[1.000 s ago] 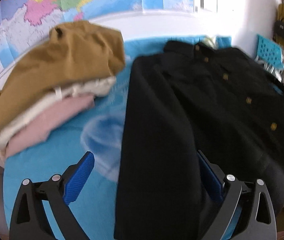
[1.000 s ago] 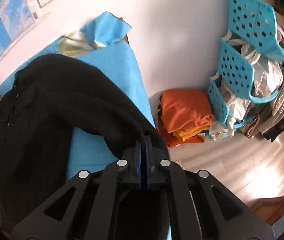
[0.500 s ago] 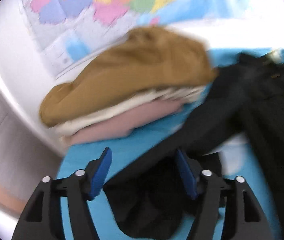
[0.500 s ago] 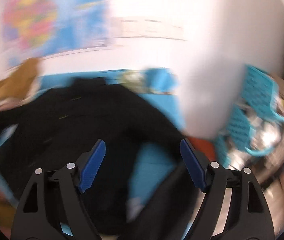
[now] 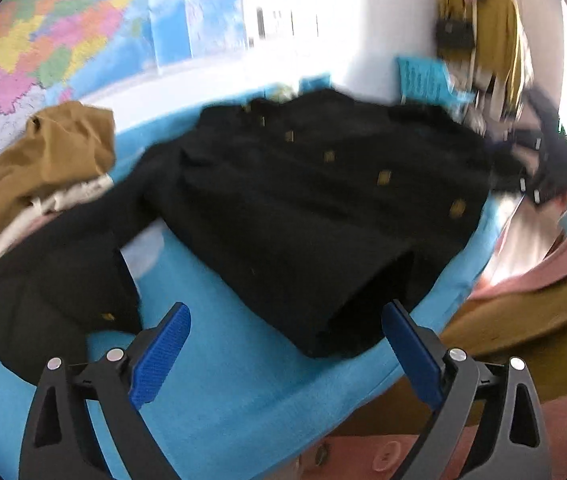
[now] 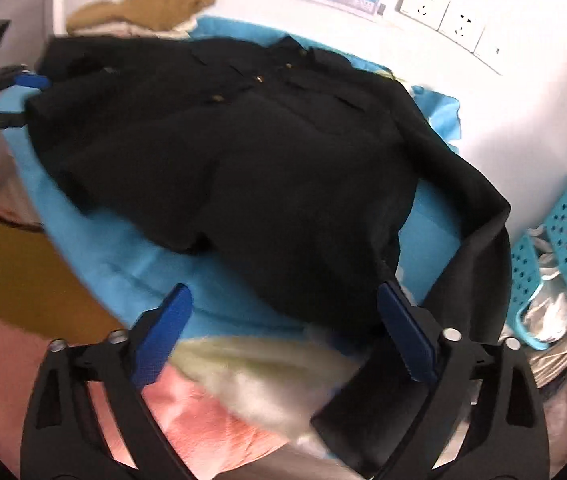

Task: Fold large clothes

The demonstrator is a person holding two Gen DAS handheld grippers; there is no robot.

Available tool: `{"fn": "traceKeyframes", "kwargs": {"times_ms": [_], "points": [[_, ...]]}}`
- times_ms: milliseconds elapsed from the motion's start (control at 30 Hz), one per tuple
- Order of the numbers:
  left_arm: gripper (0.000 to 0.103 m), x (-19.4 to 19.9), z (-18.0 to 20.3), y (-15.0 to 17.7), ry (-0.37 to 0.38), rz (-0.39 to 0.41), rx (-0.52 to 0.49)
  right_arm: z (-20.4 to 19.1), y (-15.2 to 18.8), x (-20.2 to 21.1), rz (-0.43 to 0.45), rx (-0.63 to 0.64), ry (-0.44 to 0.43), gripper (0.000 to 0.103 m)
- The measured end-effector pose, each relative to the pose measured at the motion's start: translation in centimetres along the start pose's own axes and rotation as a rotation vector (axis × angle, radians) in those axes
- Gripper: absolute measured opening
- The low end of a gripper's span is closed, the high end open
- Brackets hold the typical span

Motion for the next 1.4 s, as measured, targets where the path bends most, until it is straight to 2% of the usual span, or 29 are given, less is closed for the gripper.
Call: {"fn": "traceKeyframes", "kwargs": {"times_ms": [67, 100, 133, 167, 200, 233, 300, 400, 467, 500, 533, 600, 633, 667, 700, 733, 767, 833, 933, 1000, 1067, 1100, 1167, 1200, 1233, 1267, 1300, 1367, 1400], "points": [[0.091, -1.1, -0.1, -0.1, -0.010, -0.012, 0.010, 0.4, -1.5, -0.5, 0.008, -0.071, -0.043, 0.053], [0.087, -1.4, -0.3, -0.5, -0.007, -0.001, 0.033, 1.2, -2.1, -0.5, 0.018, -0.126, -0.087, 0.044], [0.070, -1.6, -0.7, -0.8, -0.004, 0.013, 0.063, 2.1, -2.6, -0.3, 0.035, -0.187, -0.126, 0.024], [0.048, -1.7, -1.3, -1.2, -0.009, 0.024, 0.112, 3.0, -3.3, -0.1, 0.050, -0.247, -0.154, 0.016], [0.038, -1.7, -2.1, -1.4, -0.019, 0.031, 0.164, 4.0, -4.3, -0.1, 0.052, -0.318, -0.184, 0.015], [0.020, -1.7, -3.1, -1.7, -0.031, 0.039, 0.216, 4.8, -4.9, -0.2, 0.052, -0.359, -0.196, 0.013], [0.016, -1.3, -4.7, -2.2, -0.020, 0.066, 0.319, 5.6, -6.1, -0.3, 0.054, -0.401, -0.207, 0.012], [0.016, -1.1, -5.4, -2.5, -0.027, 0.076, 0.378, 5.8, -6.6, -1.3, 0.020, -0.414, -0.192, 0.014], [0.016, -1.3, -5.3, -2.4, -0.040, 0.061, 0.382, 5.5, -6.1, -1.5, 0.004, -0.402, -0.187, 0.034], [0.017, -1.4, -5.2, -2.3, -0.051, 0.057, 0.380, 5.4, -5.8, -1.5, 0.006, -0.387, -0.170, 0.040], [0.022, -1.4, -5.0, -2.2, -0.061, 0.050, 0.378, 5.3, -5.4, -1.5, 0.010, -0.357, -0.141, 0.046], [0.041, -1.5, -4.7, -1.8, -0.086, 0.036, 0.361, 4.8, -4.4, -1.4, 0.014, -0.302, -0.093, 0.049], [0.055, -1.8, -4.7, -1.7, -0.094, 0.025, 0.353, 4.4, -3.9, -1.4, 0.016, -0.261, -0.066, 0.056], [0.055, -2.2, -4.5, -1.5, -0.110, 0.007, 0.340, 4.2, -3.3, -1.5, 0.008, -0.226, -0.028, 0.060], [0.053, -2.5, -4.6, -1.4, -0.117, -0.001, 0.333, 4.2, -3.0, -2.0, 0.000, -0.216, -0.015, 0.057], [0.040, -2.9, -4.5, -1.3, -0.113, -0.009, 0.329, 4.1, -2.6, -2.3, -0.009, -0.217, -0.012, 0.043], [0.017, -3.1, -4.6, -1.2, -0.098, -0.009, 0.333, 4.0, -2.5, -2.5, -0.012, -0.223, -0.030, 0.022], [0.017, -2.9, -4.8, -1.2, -0.097, 0.002, 0.363, 3.3, -2.6, -1.9, 0.002, -0.258, -0.130, 0.003], [0.016, -0.4, -5.2, -2.5, -0.005, 0.091, 0.451, 3.4, -3.7, 1.0, 0.060, -0.307, -0.223, 0.003], [0.016, 2.2, -5.5, -3.5, 0.002, 0.146, 0.466, 4.1, -4.8, 4.3, 0.124, -0.355, -0.305, 0.003], [0.016, 4.1, -5.4, -4.1, 0.008, 0.172, 0.449, 4.6, -5.2, 6.7, 0.177, -0.361, -0.347, 0.003], [0.016, 4.6, -5.4, -4.2, 0.003, 0.173, 0.437, 4.7, -5.1, 7.4, 0.183, -0.339, -0.342, 0.003], [0.018, 4.2, -5.2, -3.8, -0.032, 0.121, 0.381, 4.7, -4.0, 6.3, 0.122, -0.270, -0.242, 0.005], [0.019, 3.5, -5.1, -3.3, -0.054, 0.079, 0.344, 4.1, -3.2, 5.1, 0.062, -0.237, -0.246, 0.009], [0.028, 2.7, -5.0, -2.7, -0.073, 0.043, 0.318, 3.4, -2.2, 3.9, -0.001, -0.200, -0.242, 0.017], [0.047, 2.2, -4.9, -2.3, -0.074, 0.019, 0.302, 3.1, -1.3, 3.0, -0.043, -0.167, -0.213, 0.038], [0.052, 1.8, -4.9, -1.8, -0.080, -0.001, 0.284, 2.9, -0.4, 2.2, -0.083, -0.132, -0.190, 0.042], [0.062, 1.9, -5.0, -1.3, -0.067, -0.003, 0.259, 3.5, 0.0, 2.2, -0.096, -0.118, -0.184, 0.050], [0.064, 2.5, -5.0, -1.3, -0.075, 0.012, 0.251, 3.7, 0.1, 2.6, -0.094, -0.120, -0.197, 0.059]]}}
Point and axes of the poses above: each gripper's, at about its wrist camera, not at the fingertips, and x roughly against the way its jaws point, z to its right, y to its underside, the point moved 10 cm from there along -x, roughly the way its jaws point, and after that the axes turned 10 degrees about y, right-handed, at the moved point
